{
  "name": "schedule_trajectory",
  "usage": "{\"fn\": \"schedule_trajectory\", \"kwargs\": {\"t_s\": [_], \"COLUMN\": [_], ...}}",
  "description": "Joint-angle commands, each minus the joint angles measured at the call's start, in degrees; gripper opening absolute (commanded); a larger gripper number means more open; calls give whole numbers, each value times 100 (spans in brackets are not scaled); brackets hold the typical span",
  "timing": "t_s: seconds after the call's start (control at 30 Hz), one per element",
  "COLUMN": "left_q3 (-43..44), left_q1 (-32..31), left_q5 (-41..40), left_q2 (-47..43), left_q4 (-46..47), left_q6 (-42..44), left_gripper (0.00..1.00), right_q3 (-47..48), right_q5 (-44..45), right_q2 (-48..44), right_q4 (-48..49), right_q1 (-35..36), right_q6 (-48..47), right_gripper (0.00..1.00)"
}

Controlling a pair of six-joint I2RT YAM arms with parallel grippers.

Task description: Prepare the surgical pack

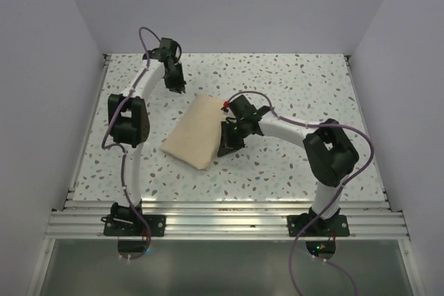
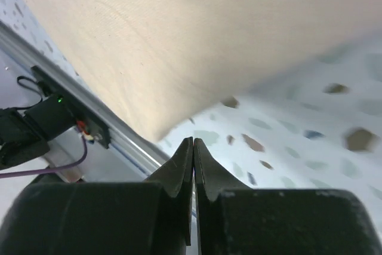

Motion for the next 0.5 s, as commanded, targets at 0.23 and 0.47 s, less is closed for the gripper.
{"fn": "schedule_trajectory", "kwargs": {"t_s": [0.23,0.47], "left_q3": [-4603,-6295], "left_q1": [511,511], "left_q5": [-595,241], "left_q2": [-4656,-6557], "left_q4": [496,1032], "left_q6": [-355,-883], "left_gripper": [25,32], "right_q3": [864,1676], "right_q5": [714,275], "right_q2": [-681,-3], "right_q4": [-1261,-1192], "right_q1": [-1603,-1726], "right_q6": [-1323,-1183], "right_gripper": [6,9]}}
